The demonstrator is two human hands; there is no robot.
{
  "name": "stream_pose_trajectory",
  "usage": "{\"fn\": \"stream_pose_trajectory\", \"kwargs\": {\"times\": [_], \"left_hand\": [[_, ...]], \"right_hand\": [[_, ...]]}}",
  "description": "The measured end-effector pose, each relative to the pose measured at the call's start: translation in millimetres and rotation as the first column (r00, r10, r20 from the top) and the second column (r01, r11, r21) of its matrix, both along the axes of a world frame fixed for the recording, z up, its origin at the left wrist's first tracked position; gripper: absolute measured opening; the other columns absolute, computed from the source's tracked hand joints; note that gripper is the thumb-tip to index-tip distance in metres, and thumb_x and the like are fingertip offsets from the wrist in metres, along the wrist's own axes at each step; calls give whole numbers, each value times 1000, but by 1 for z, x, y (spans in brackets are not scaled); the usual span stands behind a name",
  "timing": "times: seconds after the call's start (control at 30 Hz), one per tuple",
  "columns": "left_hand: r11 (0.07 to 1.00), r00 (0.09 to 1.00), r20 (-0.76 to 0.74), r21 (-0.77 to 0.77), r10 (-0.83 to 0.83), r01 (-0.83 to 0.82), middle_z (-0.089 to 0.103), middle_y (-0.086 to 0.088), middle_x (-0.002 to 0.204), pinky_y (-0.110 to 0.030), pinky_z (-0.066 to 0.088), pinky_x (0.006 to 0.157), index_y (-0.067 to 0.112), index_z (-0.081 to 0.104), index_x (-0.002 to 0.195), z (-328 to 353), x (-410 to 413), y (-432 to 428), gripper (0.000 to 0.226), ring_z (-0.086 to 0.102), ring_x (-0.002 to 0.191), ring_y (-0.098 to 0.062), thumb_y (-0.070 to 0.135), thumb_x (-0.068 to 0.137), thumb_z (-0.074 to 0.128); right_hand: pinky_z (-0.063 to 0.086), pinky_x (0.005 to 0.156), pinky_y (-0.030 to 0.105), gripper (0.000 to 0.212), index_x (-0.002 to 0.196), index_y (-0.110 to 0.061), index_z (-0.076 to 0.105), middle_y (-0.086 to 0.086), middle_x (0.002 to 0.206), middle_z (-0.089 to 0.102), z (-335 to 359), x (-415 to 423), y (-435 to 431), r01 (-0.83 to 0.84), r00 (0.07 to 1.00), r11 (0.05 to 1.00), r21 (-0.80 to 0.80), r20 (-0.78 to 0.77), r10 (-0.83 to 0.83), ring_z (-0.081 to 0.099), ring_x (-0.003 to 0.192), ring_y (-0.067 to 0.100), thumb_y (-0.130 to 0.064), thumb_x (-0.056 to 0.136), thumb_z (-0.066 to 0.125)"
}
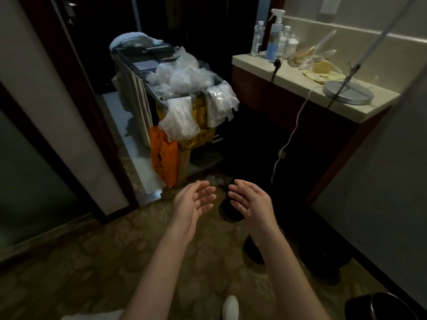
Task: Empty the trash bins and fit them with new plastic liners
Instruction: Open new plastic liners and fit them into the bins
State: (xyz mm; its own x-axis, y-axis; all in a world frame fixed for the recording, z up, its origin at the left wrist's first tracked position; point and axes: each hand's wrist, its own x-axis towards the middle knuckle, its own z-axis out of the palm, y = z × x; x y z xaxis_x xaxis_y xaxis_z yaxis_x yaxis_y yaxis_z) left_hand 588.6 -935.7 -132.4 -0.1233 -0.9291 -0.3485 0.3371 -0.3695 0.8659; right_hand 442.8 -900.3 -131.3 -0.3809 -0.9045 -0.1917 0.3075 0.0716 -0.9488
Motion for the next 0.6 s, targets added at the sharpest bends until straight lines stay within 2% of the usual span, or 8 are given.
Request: {"fn": "stream_pose_trajectory", "kwargs": {"times": [0.13, 0.3, 0.4, 0.6], "left_hand": [[996, 997, 14, 50, 70, -70, 76, -5, 92, -28, 52, 66, 11, 67, 108, -2, -13, -59, 27, 73, 79, -15, 30, 101, 48], [980, 984, 4, 98, 176, -175, 77, -1, 86, -29, 52, 68, 12, 66, 108, 2, -20, -124, 26, 72, 77, -13, 29, 101, 48], [970, 976, -1, 104, 219, -218, 77, 0, 86, -30, 52, 69, 12, 66, 107, 2, -15, -157, 26, 71, 79, -14, 29, 101, 47], [959, 965, -27, 127, 261, -255, 77, 0, 87, -28, 51, 68, 13, 66, 108, -4, 1, -227, 26, 72, 77, -12, 30, 100, 48]], "right_hand": [[57, 85, 33, 11, 100, -19, 69, 8, 101, 74, -7, -25, -74, -13, 1000, 999, 32, 29, 12, 72, 94, 22, -22, 97, 59], [60, 69, 25, 12, 99, -15, 71, 7, 91, 76, -15, -47, -157, -5, 997, 997, 71, 74, 0, 74, 85, 20, -20, 97, 60], [59, 63, 22, 13, 98, -14, 71, 6, 88, 77, -22, -41, -195, -50, 993, 996, 77, 110, 41, 74, 82, 19, -20, 97, 59], [58, 61, 21, 17, 103, -7, 71, 9, 89, 77, -34, -15, -268, -135, 984, 984, 116, 129, 119, 74, 76, 16, -20, 95, 63]]}}
